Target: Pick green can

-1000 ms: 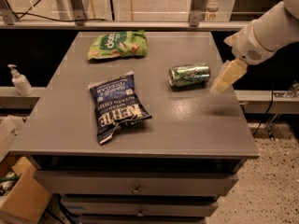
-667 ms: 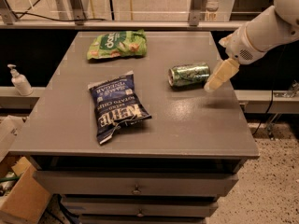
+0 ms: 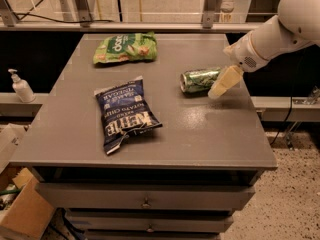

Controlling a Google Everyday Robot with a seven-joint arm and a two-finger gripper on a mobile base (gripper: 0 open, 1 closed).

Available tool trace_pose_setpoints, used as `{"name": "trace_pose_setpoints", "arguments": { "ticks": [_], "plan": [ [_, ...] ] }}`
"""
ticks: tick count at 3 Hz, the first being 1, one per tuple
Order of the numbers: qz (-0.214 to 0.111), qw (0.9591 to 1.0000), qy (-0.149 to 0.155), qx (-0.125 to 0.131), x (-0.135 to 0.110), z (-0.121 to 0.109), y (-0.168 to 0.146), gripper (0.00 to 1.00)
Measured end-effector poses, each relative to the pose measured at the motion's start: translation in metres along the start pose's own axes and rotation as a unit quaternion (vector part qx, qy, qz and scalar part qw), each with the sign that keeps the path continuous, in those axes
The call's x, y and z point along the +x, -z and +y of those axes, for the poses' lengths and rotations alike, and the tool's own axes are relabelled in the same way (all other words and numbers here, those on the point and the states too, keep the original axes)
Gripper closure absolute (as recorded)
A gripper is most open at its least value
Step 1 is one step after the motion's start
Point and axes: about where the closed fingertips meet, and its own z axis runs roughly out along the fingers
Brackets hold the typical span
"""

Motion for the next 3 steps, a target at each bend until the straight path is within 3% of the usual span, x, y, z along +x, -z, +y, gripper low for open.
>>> {"name": "trace_pose_setpoints", "arguments": {
  "ticks": [1,3],
  "plan": [
    [-0.009,0.9999,0.007,-0.006,-0.0047,0.0009,-0.0100,0.17],
    [-0.018,0.9997,0.010,-0.010,-0.0059,0.0048,-0.0102,0.64]
  ]
}}
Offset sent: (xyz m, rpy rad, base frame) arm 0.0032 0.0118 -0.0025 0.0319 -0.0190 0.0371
